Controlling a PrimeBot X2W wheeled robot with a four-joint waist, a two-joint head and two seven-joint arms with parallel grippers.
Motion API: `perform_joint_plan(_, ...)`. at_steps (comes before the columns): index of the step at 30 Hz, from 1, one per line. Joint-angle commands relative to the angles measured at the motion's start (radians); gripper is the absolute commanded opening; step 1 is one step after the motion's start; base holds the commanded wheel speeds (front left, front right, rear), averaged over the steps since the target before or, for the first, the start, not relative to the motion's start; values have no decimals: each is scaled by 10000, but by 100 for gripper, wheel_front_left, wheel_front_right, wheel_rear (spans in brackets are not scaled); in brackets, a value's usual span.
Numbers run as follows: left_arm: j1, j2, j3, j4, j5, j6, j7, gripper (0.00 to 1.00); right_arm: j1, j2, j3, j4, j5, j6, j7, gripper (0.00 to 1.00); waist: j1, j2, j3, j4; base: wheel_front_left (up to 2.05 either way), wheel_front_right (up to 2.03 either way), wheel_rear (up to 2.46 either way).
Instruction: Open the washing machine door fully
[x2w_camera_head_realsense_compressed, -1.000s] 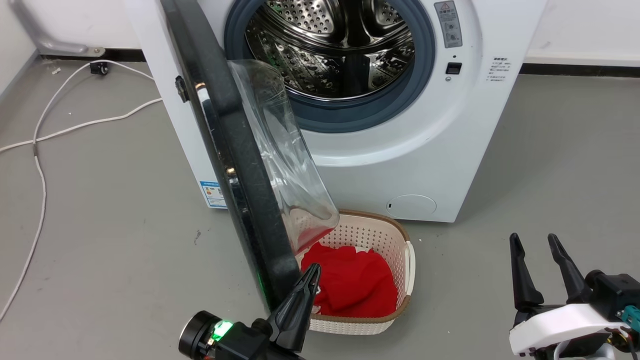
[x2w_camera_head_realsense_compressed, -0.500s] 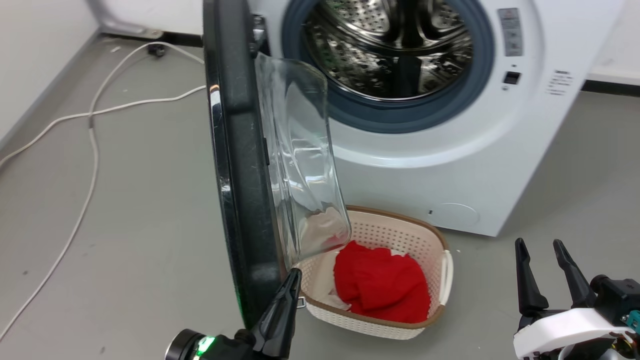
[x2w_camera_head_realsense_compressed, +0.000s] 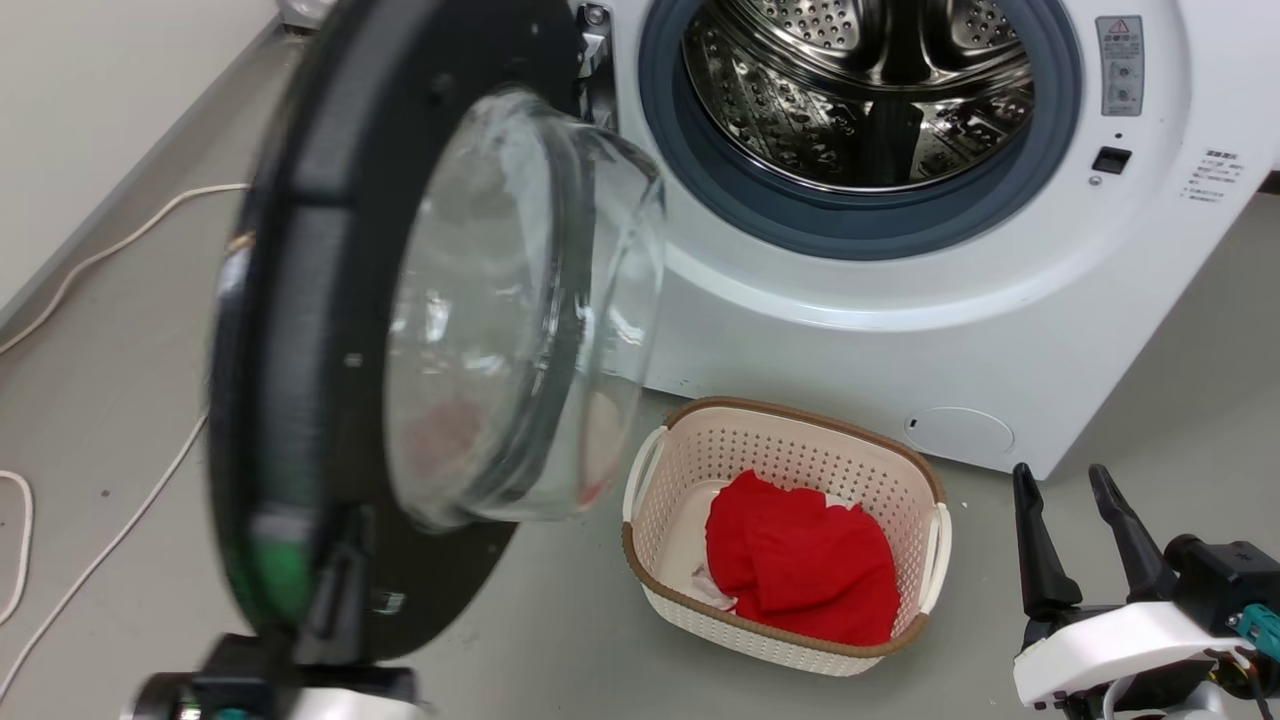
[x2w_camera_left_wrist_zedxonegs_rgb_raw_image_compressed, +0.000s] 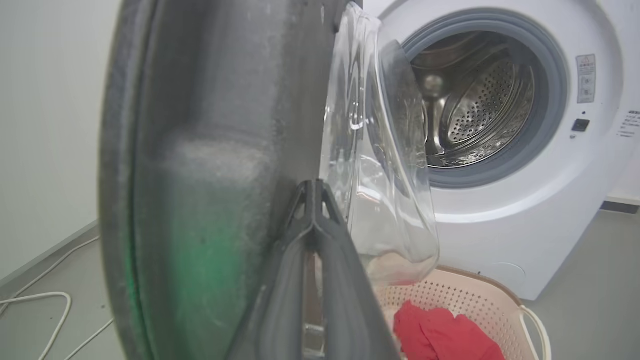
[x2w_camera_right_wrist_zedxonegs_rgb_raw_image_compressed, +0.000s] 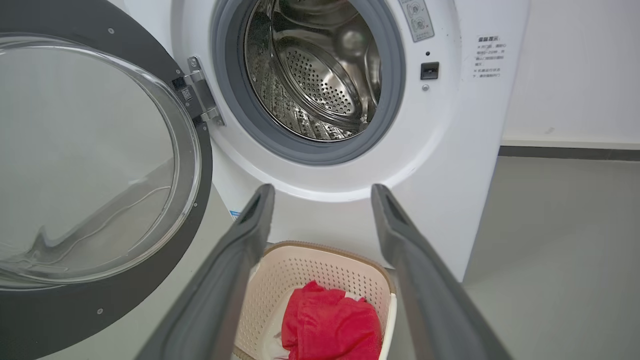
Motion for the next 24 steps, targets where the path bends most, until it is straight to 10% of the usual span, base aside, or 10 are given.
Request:
perform_joint_plan(1, -152, 156, 322, 129, -93, 91, -46, 0, -96, 14, -1, -38, -41, -7, 12, 100, 0, 0, 38, -92, 0, 0, 0)
perform_joint_plan(24, -2729, 1592, 5675, 4364, -675, -1556, -55, 0, -515, 14, -131, -252, -220, -7, 181, 100, 0, 0, 875, -1212, 0, 0, 0)
